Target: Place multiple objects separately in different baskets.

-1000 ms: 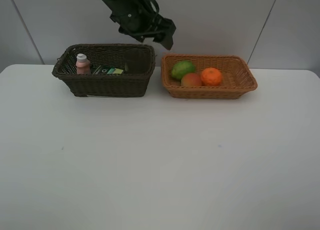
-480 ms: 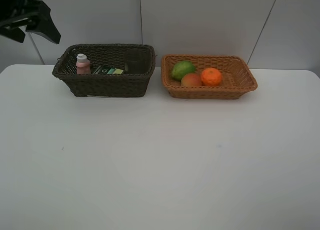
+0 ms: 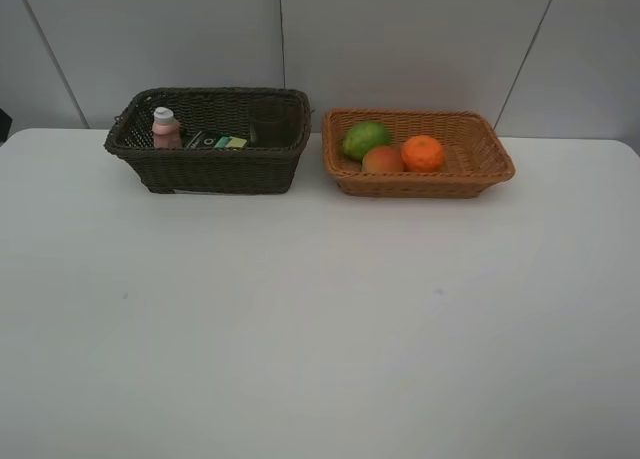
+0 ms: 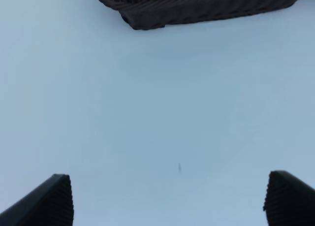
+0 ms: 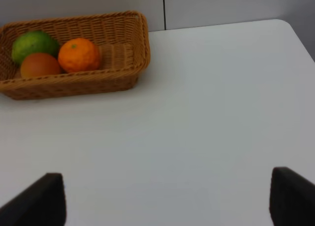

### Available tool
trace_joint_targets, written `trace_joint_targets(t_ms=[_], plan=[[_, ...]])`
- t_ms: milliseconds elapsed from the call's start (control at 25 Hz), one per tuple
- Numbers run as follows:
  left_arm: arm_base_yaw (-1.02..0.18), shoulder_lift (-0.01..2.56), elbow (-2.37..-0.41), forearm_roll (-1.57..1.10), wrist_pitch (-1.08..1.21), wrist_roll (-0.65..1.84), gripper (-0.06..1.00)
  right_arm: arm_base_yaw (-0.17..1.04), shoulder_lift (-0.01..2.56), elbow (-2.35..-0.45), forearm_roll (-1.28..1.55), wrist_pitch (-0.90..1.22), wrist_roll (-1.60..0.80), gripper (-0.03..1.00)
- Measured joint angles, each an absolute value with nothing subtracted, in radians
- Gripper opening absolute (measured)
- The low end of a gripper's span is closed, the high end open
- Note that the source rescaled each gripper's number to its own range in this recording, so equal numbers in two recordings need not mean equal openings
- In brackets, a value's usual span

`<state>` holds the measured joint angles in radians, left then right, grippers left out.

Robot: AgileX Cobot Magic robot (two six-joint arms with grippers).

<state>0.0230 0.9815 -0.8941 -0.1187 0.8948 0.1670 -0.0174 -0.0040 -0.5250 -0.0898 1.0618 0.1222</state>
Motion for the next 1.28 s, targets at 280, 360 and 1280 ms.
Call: trace_joint_targets(t_ms=[280,360,1280], plan=[[0.023,0.729,-0.81,-0.067,1.038,0.167,1.0,-0.017,-0.004,-0.525,-0.09,1.062,0.122,0.67],[0.023,0.641,-0.793,-0.052,1.098,0.167,1.0,-0.017,-0.004,-0.525,-0.09,1.062,0.122,0.67],[0.017,-0.006,-0.511,-0.038,1.044,0.066,1.0,-0.017,-0.004,-0.525,-0.09,1.062,0.122,0.67]])
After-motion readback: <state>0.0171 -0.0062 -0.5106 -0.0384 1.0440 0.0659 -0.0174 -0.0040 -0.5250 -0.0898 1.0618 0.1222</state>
